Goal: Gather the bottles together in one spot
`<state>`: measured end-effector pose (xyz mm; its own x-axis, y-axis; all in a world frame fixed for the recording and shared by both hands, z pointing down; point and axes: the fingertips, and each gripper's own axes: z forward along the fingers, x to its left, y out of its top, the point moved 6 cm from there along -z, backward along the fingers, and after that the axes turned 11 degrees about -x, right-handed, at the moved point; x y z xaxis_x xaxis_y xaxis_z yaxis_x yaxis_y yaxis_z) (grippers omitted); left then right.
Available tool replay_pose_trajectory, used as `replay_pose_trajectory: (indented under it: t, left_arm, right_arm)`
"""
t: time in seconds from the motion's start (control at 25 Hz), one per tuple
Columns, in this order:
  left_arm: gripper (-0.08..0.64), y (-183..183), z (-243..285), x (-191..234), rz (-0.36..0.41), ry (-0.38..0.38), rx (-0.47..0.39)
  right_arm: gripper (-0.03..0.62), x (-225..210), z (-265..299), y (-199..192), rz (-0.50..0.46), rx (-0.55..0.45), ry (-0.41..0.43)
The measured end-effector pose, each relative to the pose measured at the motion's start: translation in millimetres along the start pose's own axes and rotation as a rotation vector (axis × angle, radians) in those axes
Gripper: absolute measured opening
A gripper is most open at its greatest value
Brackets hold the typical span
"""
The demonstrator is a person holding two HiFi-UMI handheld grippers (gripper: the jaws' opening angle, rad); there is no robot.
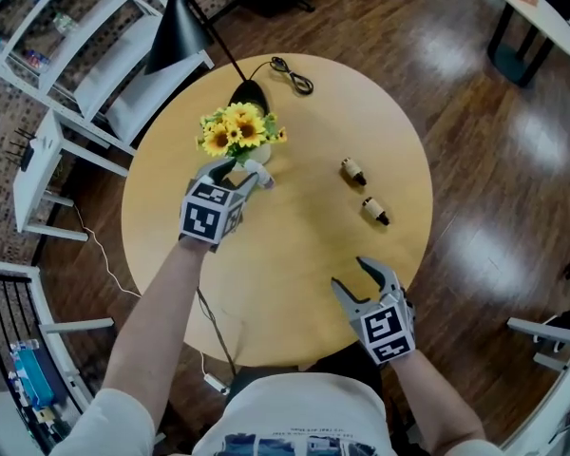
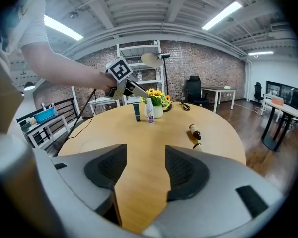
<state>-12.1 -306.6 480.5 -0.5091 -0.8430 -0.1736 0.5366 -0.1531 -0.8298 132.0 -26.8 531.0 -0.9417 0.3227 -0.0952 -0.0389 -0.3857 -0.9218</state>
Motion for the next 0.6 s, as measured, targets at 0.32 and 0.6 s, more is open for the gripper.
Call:
replay_pose_trajectory:
  t: [0.32, 0.6]
  left_arm:
    - [0.219, 1, -113, -28, -0.130, 0.101, -0.061]
    - [0.218, -56, -235, -70, -0.274, 0.214, -0.070]
  right_arm:
    - [0.267, 17, -13, 14, -0.069, -0.019, 0.085]
    - [0.268, 44, -39, 25, -0.058, -0.057, 0.099]
